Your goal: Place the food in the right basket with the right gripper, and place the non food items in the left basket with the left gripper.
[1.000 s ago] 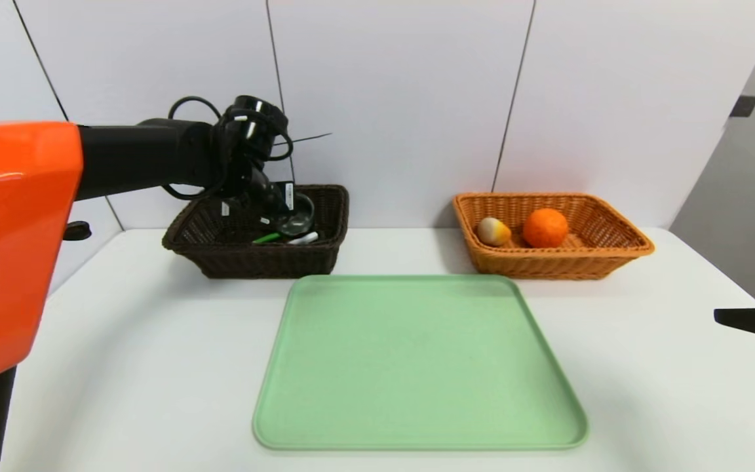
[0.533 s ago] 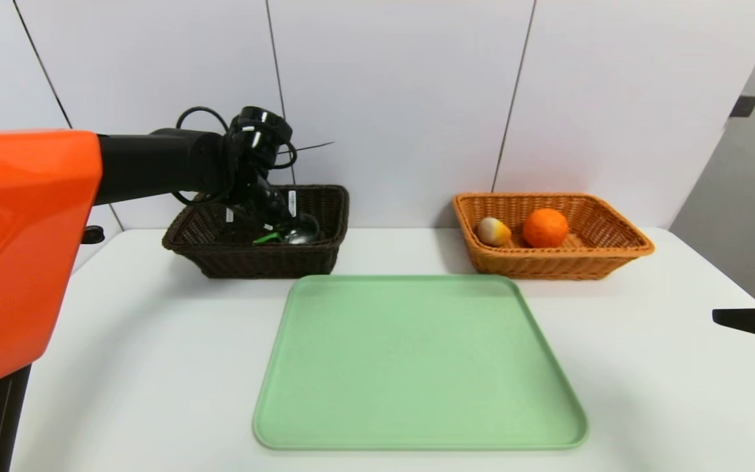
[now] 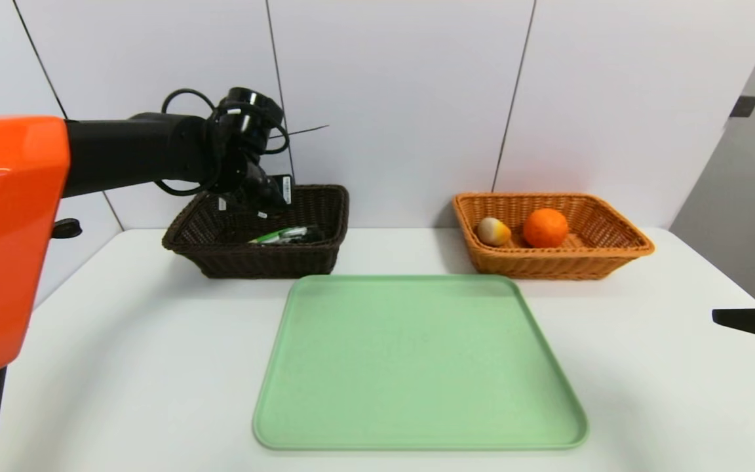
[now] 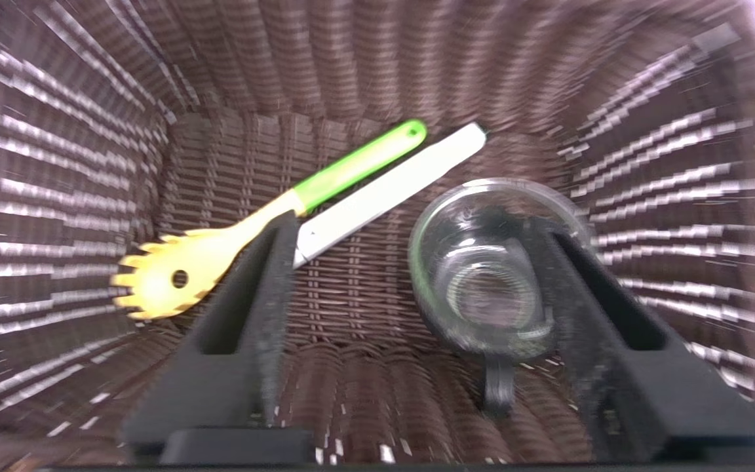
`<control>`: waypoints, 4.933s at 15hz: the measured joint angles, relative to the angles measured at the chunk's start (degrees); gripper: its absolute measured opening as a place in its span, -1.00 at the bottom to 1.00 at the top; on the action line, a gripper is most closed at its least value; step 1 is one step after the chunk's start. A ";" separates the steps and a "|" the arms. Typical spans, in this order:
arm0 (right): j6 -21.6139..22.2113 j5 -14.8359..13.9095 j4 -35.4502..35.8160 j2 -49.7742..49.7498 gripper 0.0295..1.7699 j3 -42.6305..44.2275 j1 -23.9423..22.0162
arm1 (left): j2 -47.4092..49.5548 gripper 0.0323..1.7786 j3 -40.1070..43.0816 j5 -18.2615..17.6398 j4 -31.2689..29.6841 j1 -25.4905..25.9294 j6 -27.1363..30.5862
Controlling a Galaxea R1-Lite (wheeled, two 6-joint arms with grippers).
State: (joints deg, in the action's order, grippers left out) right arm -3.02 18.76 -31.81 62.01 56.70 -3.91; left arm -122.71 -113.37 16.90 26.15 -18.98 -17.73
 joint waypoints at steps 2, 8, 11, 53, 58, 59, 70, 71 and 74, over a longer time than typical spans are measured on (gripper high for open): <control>0.00 0.02 0.15 -0.02 0.92 0.00 0.01 | 2.84 0.52 0.00 0.07 0.59 0.07 0.10; -0.02 1.71 2.40 -0.57 0.92 0.38 0.04 | 14.12 0.73 0.72 0.07 10.79 -0.01 -1.40; -0.09 1.74 3.12 -0.66 0.92 0.13 1.38 | 20.11 0.79 1.60 0.05 18.03 -0.15 -4.51; -11.17 -0.61 -16.40 -45.97 0.92 -11.84 0.15 | 121.35 0.90 89.84 -6.23 14.81 19.01 16.60; -13.23 -1.56 -21.03 -48.52 0.92 -10.05 3.50 | 122.71 0.90 93.67 -6.57 7.95 19.08 18.38; -13.26 -2.23 -21.16 -50.23 0.92 -11.06 3.75 | 122.73 0.90 94.05 -6.60 7.06 19.08 18.36; -13.01 -18.08 29.81 -61.81 0.92 -50.70 4.07 | 122.82 0.90 108.08 -16.32 -14.88 19.08 18.38; -12.93 -18.21 34.56 -61.94 0.92 -53.72 4.05 | 122.81 0.90 108.53 -16.92 -15.35 19.08 18.69; -12.80 -17.83 34.96 -62.04 0.92 -56.30 3.99 | 122.81 0.90 108.95 -17.47 -15.52 19.08 18.74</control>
State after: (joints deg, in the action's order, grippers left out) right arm -15.82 0.93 3.16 -0.02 0.40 0.07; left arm 0.10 -4.43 -0.57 10.63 0.10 1.01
